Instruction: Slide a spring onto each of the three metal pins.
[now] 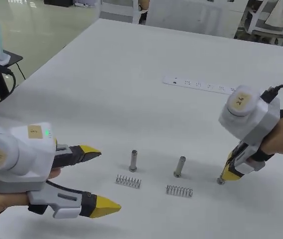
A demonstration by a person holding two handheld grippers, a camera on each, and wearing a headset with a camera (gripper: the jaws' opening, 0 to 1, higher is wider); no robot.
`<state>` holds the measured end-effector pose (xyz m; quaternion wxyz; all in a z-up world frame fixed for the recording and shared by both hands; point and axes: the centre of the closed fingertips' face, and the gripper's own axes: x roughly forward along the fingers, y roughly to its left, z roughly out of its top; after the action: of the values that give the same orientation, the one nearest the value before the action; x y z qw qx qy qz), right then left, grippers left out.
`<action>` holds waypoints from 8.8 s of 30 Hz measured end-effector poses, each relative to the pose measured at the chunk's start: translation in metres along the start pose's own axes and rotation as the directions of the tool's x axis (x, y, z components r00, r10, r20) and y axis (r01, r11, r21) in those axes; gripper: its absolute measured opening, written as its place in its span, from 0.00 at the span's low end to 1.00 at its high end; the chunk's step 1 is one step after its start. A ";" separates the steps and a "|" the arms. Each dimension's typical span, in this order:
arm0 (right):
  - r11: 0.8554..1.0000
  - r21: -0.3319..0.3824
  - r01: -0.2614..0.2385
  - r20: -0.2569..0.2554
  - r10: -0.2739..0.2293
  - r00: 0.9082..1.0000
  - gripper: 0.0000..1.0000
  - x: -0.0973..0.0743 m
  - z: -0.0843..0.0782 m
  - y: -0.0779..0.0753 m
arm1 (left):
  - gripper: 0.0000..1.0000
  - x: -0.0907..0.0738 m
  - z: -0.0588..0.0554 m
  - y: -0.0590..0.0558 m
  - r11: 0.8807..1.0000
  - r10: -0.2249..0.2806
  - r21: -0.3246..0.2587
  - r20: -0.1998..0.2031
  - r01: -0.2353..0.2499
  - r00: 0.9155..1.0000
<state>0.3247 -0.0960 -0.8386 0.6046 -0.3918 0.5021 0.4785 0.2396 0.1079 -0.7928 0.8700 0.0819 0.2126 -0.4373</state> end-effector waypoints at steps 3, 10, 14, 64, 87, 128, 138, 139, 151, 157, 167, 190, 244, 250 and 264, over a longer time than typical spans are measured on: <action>1.000 0.002 -0.007 -0.001 0.007 1.000 0.09 0.004 -0.001 0.000 | 0.69 0.000 0.001 0.000 1.000 0.000 -0.001 0.001 0.000 1.000; 1.000 0.005 -0.009 -0.003 0.009 1.000 0.09 0.008 -0.003 -0.001 | 0.69 0.002 0.000 -0.001 1.000 -0.002 0.000 -0.002 0.002 1.000; 1.000 0.007 -0.009 -0.004 0.009 1.000 0.09 0.009 -0.003 -0.001 | 0.69 0.002 0.001 -0.001 1.000 0.000 -0.001 0.000 0.000 1.000; 0.999 -0.039 0.019 0.075 -0.016 0.997 0.28 -0.009 0.017 0.017 | 0.69 0.003 0.002 -0.004 1.000 -0.011 0.011 0.002 0.011 1.000; 0.988 -0.155 -0.002 0.083 0.015 0.996 0.26 -0.003 0.042 0.044 | 0.68 0.000 0.005 -0.008 1.000 -0.007 0.022 0.001 0.007 1.000; 0.965 -0.258 -0.039 0.037 0.051 0.998 0.13 0.035 0.052 0.066 | 0.67 -0.002 0.000 -0.010 1.000 -0.007 0.013 -0.002 0.007 1.000; 0.963 -0.267 -0.026 0.039 0.038 0.999 0.09 0.036 0.053 0.064 | 0.66 0.000 0.002 -0.012 1.000 -0.016 0.015 -0.004 0.016 1.000; 0.962 -0.270 -0.025 0.039 0.037 0.999 0.09 0.036 0.053 0.064 | 0.66 0.000 0.002 -0.012 1.000 -0.016 0.016 -0.005 0.016 1.000; 0.960 -0.279 -0.020 0.058 0.038 0.998 0.08 0.036 0.053 0.065 | 0.65 0.001 0.002 -0.015 0.999 -0.028 0.021 -0.011 0.028 1.000; 0.960 -0.278 -0.024 0.063 0.043 0.997 0.08 0.031 0.053 0.069 | 0.63 0.002 0.003 -0.017 0.999 -0.038 0.027 -0.014 0.039 0.999; 0.965 -0.260 -0.032 0.090 0.057 0.994 0.08 0.012 0.058 0.075 | 0.60 0.005 0.010 -0.022 0.997 -0.065 0.048 -0.008 0.065 0.998; 0.967 -0.251 -0.038 0.131 0.073 0.989 0.08 -0.005 0.065 0.090 | 0.51 0.023 0.022 -0.031 0.979 -0.160 0.121 -0.032 0.163 0.987; 0.949 -0.314 -0.009 0.179 0.069 0.981 0.08 -0.030 0.083 0.103 | 0.11 0.061 0.051 -0.053 0.924 -0.278 0.260 -0.046 0.281 0.959; 0.944 -0.330 -0.006 0.179 0.069 0.982 0.08 -0.031 0.083 0.104 | 0.07 0.061 0.051 -0.055 0.920 -0.280 0.270 -0.047 0.282 0.959; 0.941 -0.339 -0.010 0.171 0.072 0.983 0.08 -0.032 0.083 0.106 | 0.03 0.063 0.047 -0.057 0.913 -0.284 0.288 -0.063 0.290 0.957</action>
<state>0.2396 0.0019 -0.7904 0.5617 -0.4334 0.3642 0.6034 0.2417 0.0120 -0.7760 0.7723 0.1828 0.1635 -0.5860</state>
